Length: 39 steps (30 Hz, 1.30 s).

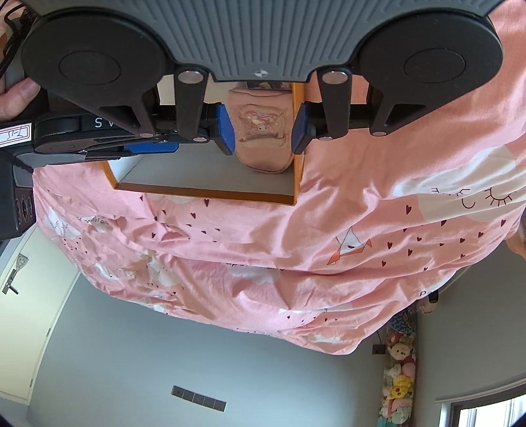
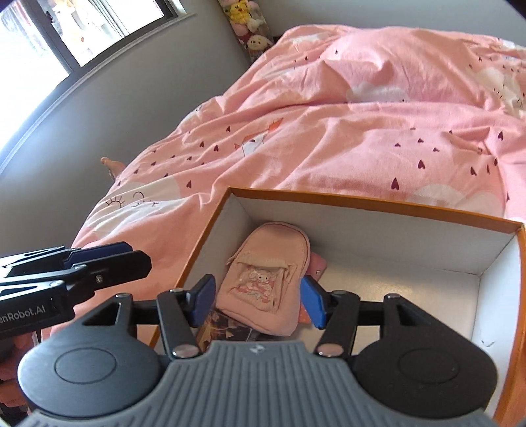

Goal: Organize objects
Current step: 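Lower the wallet and pouch into the box and open both tools, then move both tools back toward the remaining plush toys and white box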

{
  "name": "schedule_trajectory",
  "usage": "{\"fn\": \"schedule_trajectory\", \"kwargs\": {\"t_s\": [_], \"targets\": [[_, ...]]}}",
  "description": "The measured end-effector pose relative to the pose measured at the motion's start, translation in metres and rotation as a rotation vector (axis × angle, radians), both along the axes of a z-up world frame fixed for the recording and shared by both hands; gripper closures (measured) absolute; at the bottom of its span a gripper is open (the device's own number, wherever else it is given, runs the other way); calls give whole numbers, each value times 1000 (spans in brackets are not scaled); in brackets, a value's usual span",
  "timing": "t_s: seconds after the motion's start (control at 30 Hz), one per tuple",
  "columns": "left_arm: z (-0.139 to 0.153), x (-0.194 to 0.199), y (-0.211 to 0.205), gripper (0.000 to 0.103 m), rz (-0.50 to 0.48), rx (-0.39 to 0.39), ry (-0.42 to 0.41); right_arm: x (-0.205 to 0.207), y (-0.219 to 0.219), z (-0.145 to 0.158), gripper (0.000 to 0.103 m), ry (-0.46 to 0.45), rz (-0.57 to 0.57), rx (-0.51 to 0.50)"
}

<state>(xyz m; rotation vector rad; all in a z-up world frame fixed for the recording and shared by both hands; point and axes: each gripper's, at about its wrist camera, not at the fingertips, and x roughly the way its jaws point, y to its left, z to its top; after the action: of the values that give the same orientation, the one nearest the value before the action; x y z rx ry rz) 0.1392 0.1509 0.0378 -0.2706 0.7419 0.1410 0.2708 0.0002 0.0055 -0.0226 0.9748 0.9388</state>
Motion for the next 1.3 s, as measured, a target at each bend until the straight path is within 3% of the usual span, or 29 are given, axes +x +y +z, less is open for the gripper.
{"fn": "schedule_trajectory", "kwargs": {"t_s": [0.27,0.43,0.57,0.77,0.87,0.97,1.13,1.3], "targets": [[12,-51,-44,58,-27,38,-75,-68,-62,28,36,-189,-90,60],[-13,-70,-74,58,-66,60,-34,-109,-96,21,22,-323,-157,29],[-38,-79,-93,58,-118,77,25,-135,-118,7,20,-374,-220,-39],[-67,-91,-100,58,-189,20,127,-155,-140,-17,20,-283,-275,-92],[-77,-94,-101,58,-227,28,185,-163,-145,-29,20,-224,-279,-134],[-85,-97,-103,58,-275,79,247,-172,-143,-40,23,-157,-253,-161],[-93,-109,-116,58,-399,225,281,-180,-138,-54,42,-98,-220,-214],[-102,-112,-128,56,-445,297,272,-181,-132,-69,43,-17,-174,-252]]}}
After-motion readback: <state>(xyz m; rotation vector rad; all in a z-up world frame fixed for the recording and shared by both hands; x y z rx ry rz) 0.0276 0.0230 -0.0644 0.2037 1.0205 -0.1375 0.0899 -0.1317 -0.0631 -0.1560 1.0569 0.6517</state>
